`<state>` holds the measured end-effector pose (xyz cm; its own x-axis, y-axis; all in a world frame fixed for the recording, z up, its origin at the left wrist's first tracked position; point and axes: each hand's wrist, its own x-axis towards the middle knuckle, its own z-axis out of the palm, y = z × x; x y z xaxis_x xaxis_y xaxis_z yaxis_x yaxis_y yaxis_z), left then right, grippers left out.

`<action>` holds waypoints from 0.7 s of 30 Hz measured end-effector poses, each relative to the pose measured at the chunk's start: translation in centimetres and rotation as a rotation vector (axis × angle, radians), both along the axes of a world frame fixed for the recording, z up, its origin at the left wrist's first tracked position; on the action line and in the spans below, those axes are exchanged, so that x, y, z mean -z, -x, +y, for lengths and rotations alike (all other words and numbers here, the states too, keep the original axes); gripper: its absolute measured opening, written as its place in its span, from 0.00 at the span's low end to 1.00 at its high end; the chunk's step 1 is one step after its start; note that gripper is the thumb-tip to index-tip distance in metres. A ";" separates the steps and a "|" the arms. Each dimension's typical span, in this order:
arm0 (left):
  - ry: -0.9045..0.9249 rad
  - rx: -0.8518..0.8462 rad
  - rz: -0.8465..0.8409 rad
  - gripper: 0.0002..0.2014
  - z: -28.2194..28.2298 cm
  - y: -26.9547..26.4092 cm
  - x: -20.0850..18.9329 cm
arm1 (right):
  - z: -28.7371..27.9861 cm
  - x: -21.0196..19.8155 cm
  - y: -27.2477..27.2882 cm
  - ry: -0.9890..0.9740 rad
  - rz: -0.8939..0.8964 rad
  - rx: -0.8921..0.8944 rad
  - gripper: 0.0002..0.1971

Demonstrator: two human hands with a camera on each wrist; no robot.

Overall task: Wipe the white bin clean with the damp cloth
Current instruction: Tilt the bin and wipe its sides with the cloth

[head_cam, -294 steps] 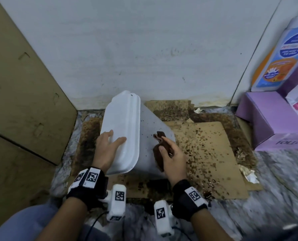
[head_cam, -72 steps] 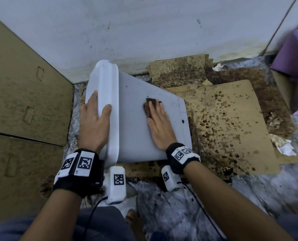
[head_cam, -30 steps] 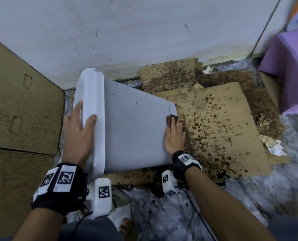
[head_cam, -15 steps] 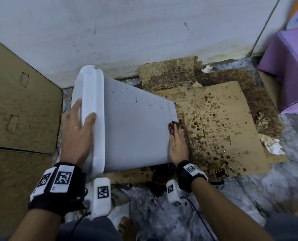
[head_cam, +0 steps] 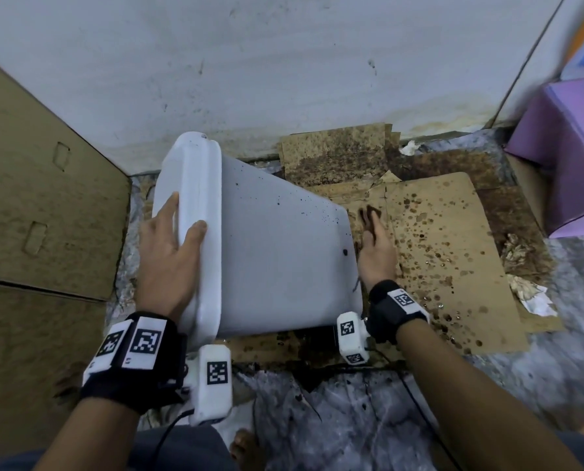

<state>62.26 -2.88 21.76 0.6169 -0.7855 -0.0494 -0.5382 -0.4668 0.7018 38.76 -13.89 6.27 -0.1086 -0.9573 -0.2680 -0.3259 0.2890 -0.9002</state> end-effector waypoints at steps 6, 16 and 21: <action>-0.012 -0.005 -0.017 0.27 -0.1 -0.1 0.1 | 3.8 -7.2 -9.6 0.413 -0.139 -0.560 0.25; -0.007 0.016 0.032 0.28 0.1 0.0 0.1 | 1.7 -5.0 -11.3 0.345 0.003 -0.601 0.27; 0.000 0.015 0.035 0.28 -0.1 0.1 0.0 | 1.1 -3.7 -8.5 0.148 -0.136 -0.393 0.25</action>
